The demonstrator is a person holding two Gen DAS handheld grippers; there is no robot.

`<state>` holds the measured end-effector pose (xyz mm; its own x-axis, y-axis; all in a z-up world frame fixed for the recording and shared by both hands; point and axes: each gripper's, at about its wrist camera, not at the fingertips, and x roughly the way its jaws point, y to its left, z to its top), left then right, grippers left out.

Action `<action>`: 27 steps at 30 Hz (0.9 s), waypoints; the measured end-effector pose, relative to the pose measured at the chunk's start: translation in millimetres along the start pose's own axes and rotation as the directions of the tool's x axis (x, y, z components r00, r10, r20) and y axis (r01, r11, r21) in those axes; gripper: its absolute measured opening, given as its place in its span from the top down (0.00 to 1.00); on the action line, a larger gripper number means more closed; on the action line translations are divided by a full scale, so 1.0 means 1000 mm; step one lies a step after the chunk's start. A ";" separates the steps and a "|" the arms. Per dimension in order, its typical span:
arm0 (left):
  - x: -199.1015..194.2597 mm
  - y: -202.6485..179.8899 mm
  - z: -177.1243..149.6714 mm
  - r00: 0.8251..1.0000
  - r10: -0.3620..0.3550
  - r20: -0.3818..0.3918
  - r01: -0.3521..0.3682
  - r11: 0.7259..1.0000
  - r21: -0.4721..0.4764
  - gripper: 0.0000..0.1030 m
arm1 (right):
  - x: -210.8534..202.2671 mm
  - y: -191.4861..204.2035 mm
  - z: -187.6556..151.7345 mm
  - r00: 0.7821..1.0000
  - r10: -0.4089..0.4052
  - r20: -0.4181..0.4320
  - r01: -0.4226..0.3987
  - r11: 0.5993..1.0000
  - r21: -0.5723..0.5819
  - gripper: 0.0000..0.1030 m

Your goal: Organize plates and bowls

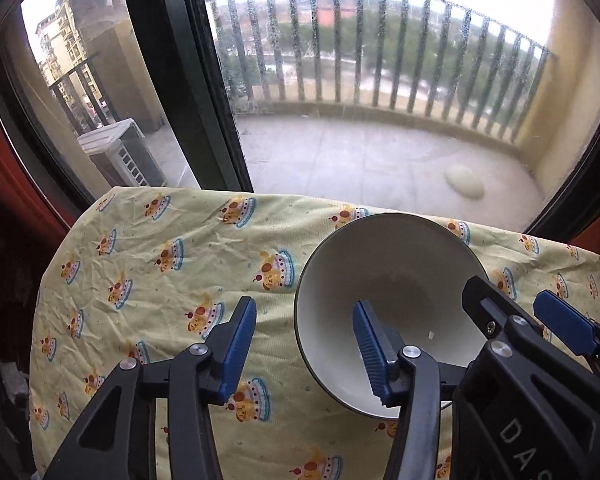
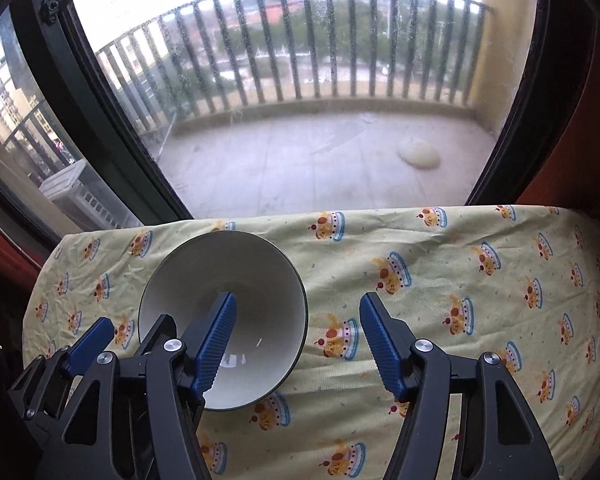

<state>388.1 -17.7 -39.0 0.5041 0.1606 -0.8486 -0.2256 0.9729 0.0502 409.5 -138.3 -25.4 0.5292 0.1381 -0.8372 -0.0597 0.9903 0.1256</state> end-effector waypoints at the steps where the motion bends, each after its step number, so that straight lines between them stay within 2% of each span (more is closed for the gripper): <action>1: 0.003 -0.001 0.000 1.000 0.003 0.000 -0.003 1.000 0.004 0.54 | 0.005 -0.001 0.001 1.000 0.009 -0.008 -0.009 1.000 0.006 0.40; 8: 0.023 0.002 0.000 1.000 0.004 -0.019 -0.004 1.000 -0.003 0.62 | 0.028 0.000 0.001 0.999 0.026 -0.026 -0.026 1.000 0.004 0.56; 11: 0.027 0.002 -0.001 1.000 -0.007 -0.020 0.006 1.000 -0.020 0.63 | 0.034 0.001 0.001 0.999 0.033 -0.027 -0.033 0.999 0.006 0.67; 12: 0.027 0.002 -0.002 1.000 -0.008 -0.017 0.008 1.000 -0.025 0.67 | 0.035 0.000 0.000 0.999 0.044 -0.026 -0.044 0.999 0.015 0.72; 14: 0.027 0.000 -0.002 1.000 -0.019 -0.013 0.018 1.000 -0.025 0.70 | 0.035 -0.002 -0.001 0.999 0.042 -0.007 -0.041 0.999 0.025 0.76; 16: 0.029 -0.003 -0.002 0.999 -0.040 -0.024 0.039 0.999 -0.027 0.77 | 0.035 -0.003 -0.001 0.999 0.034 0.001 -0.034 0.999 0.029 0.81; 18: 0.029 -0.005 -0.002 0.999 -0.037 -0.025 0.036 0.999 -0.028 0.77 | 0.037 -0.004 0.000 1.000 0.030 -0.003 -0.029 0.999 0.029 0.84; 27: 0.026 -0.003 -0.004 0.999 -0.036 -0.027 0.035 0.999 -0.021 0.80 | 0.037 -0.002 -0.002 1.000 0.018 -0.007 -0.018 1.000 0.024 0.84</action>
<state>398.1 -16.9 -63.1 0.4892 0.1213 -0.8637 -0.2254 0.9742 0.0092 427.7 -135.2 -57.3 0.5219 0.1560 -0.8386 -0.0489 0.9870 0.1532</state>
